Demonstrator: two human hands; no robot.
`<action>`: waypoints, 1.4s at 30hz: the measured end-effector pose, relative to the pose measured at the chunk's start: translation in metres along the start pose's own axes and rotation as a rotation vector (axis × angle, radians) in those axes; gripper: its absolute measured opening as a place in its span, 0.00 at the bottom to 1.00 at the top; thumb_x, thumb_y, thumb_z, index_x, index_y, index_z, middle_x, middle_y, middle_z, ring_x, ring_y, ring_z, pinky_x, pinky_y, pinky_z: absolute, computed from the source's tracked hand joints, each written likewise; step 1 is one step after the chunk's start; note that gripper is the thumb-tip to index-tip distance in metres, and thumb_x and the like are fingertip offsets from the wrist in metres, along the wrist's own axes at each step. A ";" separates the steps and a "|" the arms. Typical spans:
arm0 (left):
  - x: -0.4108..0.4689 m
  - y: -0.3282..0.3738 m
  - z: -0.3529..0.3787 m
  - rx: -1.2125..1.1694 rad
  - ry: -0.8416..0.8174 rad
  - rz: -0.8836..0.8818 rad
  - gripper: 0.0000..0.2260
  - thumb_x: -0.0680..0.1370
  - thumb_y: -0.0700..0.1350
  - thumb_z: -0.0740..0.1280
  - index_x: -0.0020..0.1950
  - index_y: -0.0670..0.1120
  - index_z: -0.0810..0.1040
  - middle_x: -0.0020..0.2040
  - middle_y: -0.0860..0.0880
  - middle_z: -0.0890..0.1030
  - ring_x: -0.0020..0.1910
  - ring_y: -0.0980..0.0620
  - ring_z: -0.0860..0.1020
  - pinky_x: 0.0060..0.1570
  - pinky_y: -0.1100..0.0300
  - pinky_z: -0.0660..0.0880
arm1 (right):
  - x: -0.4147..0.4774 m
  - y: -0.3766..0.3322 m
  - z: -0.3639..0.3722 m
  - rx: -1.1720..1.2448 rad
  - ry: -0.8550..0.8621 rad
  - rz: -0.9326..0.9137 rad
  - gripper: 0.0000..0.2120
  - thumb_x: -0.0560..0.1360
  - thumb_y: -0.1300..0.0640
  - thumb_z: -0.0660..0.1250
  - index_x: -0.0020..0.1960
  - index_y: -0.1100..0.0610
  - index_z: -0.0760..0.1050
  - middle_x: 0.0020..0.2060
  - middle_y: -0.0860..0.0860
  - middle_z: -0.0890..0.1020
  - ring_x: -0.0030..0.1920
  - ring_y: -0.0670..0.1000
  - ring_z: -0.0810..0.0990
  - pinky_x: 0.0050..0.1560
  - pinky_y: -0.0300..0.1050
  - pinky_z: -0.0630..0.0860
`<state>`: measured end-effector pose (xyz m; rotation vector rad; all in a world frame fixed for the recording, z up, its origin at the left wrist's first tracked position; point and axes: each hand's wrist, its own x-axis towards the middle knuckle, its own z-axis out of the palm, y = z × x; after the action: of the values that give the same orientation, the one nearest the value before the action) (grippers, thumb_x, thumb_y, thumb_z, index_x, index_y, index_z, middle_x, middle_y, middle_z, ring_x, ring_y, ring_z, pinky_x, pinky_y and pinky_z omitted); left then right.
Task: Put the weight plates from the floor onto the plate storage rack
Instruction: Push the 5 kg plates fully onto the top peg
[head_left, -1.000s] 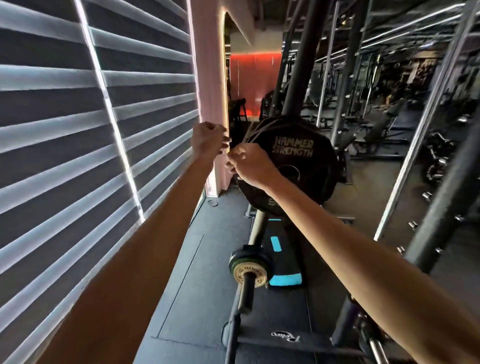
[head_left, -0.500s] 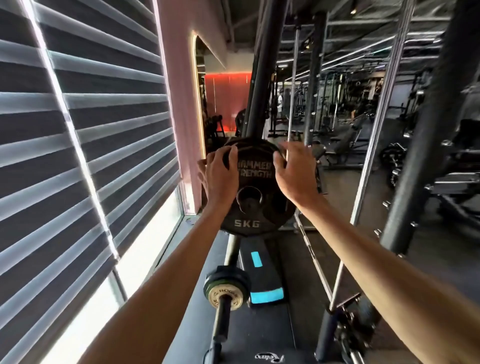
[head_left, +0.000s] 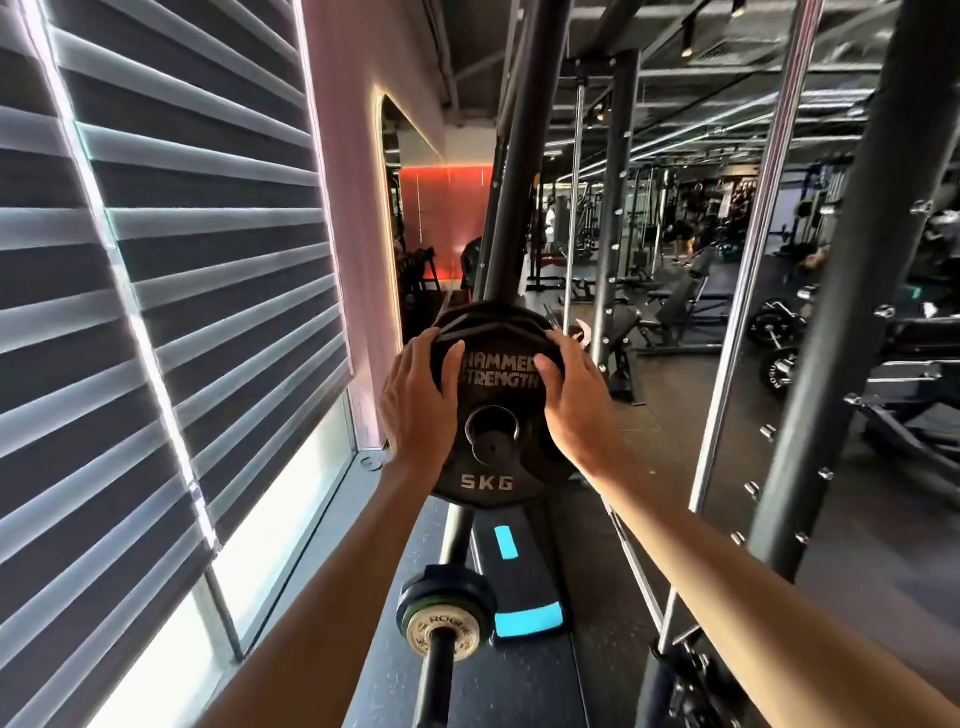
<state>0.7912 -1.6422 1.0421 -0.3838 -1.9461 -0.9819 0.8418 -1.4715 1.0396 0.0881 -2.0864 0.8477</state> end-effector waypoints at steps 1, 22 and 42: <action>0.000 -0.001 0.000 -0.008 0.002 0.007 0.19 0.82 0.58 0.58 0.64 0.48 0.76 0.57 0.52 0.82 0.56 0.52 0.80 0.54 0.59 0.74 | 0.000 0.001 0.001 -0.004 0.010 -0.010 0.20 0.83 0.49 0.56 0.71 0.58 0.68 0.66 0.52 0.76 0.68 0.51 0.73 0.69 0.49 0.71; 0.014 0.006 0.008 0.198 -0.049 0.068 0.31 0.73 0.74 0.56 0.65 0.55 0.74 0.56 0.53 0.78 0.56 0.50 0.75 0.46 0.54 0.77 | -0.028 0.006 0.006 0.235 0.188 0.129 0.17 0.84 0.56 0.57 0.70 0.60 0.69 0.58 0.48 0.79 0.55 0.35 0.74 0.53 0.19 0.66; -0.001 -0.012 0.006 -0.102 0.028 -0.103 0.25 0.75 0.68 0.61 0.62 0.53 0.77 0.57 0.56 0.82 0.54 0.57 0.79 0.54 0.66 0.71 | -0.019 0.028 0.010 0.377 0.061 0.184 0.22 0.83 0.42 0.56 0.73 0.49 0.68 0.62 0.44 0.80 0.64 0.41 0.77 0.65 0.48 0.76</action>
<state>0.7807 -1.6452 1.0338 -0.3277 -1.9106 -1.1510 0.8369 -1.4606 1.0059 0.0711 -1.8758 1.3324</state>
